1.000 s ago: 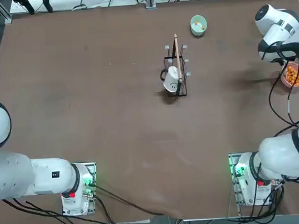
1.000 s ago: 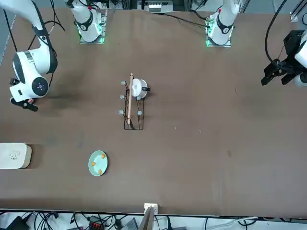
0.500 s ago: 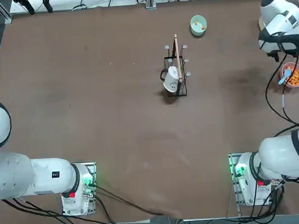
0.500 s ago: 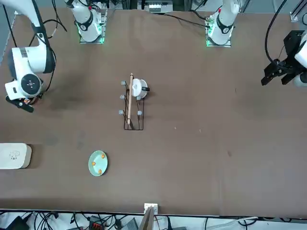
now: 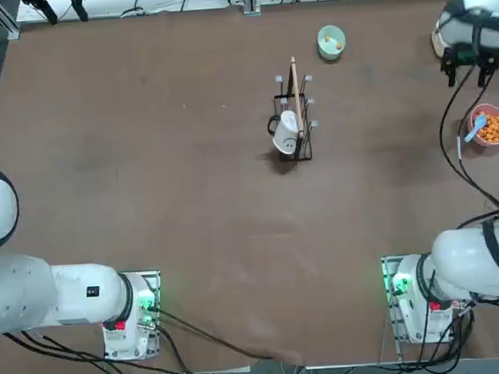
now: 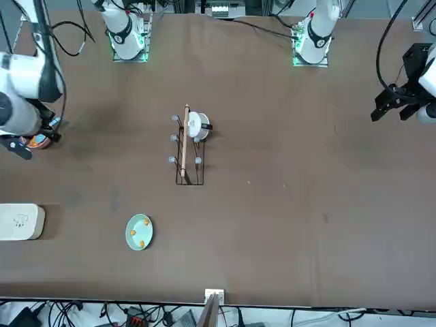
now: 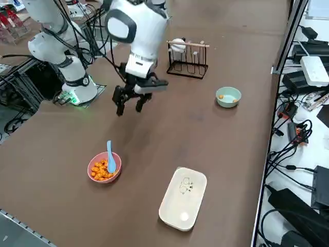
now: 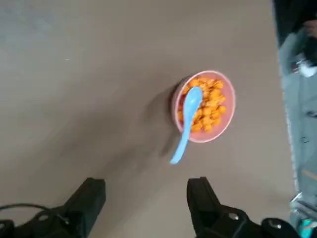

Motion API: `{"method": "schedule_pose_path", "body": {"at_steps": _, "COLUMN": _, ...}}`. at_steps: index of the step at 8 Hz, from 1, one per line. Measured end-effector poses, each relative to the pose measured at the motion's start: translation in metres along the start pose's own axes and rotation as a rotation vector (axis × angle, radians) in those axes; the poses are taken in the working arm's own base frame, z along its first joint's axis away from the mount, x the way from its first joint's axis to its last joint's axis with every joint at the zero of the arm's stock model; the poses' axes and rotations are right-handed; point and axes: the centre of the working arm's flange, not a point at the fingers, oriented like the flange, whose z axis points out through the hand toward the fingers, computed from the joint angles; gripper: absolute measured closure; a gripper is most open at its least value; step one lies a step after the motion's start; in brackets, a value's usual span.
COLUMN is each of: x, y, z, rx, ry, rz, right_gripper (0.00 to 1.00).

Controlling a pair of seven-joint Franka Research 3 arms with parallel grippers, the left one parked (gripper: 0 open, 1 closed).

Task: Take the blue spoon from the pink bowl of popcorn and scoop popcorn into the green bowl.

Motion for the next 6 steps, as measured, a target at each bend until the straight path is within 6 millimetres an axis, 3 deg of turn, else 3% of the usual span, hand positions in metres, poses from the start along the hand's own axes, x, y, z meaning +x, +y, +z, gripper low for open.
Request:
{"method": "schedule_pose_path", "body": {"at_steps": 3, "x": -0.005, "y": 0.015, "z": -0.1, "rx": 0.249, "ry": -0.12, "rz": -0.158, "right_gripper": 0.0}}
{"method": "schedule_pose_path", "body": {"at_steps": 5, "x": -0.015, "y": 0.029, "z": -0.151, "rx": 0.313, "ry": -0.112, "rz": -0.314, "right_gripper": 0.0}}
{"method": "schedule_pose_path", "body": {"at_steps": 6, "x": -0.022, "y": 0.022, "z": -0.175, "rx": 0.343, "ry": -0.076, "rz": -0.383, "right_gripper": 0.0}}
